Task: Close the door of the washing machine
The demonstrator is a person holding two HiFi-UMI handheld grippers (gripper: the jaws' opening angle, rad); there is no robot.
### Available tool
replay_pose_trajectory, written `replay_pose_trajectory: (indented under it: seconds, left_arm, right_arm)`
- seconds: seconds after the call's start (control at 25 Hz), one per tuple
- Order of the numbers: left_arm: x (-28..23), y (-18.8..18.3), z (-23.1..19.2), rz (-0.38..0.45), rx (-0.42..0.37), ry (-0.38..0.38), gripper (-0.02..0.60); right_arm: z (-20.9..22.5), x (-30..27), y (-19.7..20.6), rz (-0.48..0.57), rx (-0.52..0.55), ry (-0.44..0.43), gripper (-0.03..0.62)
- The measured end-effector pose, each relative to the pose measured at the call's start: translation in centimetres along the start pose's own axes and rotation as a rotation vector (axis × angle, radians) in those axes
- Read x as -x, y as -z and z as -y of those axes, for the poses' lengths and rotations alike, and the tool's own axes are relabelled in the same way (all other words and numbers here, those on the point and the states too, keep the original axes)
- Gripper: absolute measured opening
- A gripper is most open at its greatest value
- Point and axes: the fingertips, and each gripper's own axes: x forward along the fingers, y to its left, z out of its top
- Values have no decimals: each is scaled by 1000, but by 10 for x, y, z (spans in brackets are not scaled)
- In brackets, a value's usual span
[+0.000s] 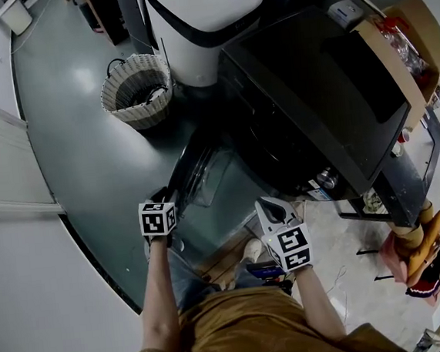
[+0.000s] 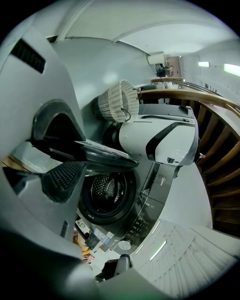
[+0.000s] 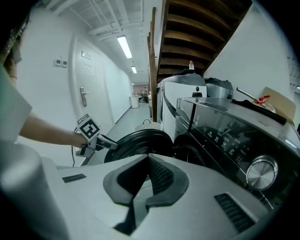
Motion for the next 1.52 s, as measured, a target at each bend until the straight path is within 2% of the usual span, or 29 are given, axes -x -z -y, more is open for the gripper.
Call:
replay_pose_trajectory:
  seconds: [0.92,1.52]
  left_arm:
    - [-7,22,79,-30,-16,12,130]
    - [-16,27,125,-34,-10,37,126]
  right_arm:
    - [36,49,38,-5,-22,-8,14]
    - [64,75,55,9,-43,23,12]
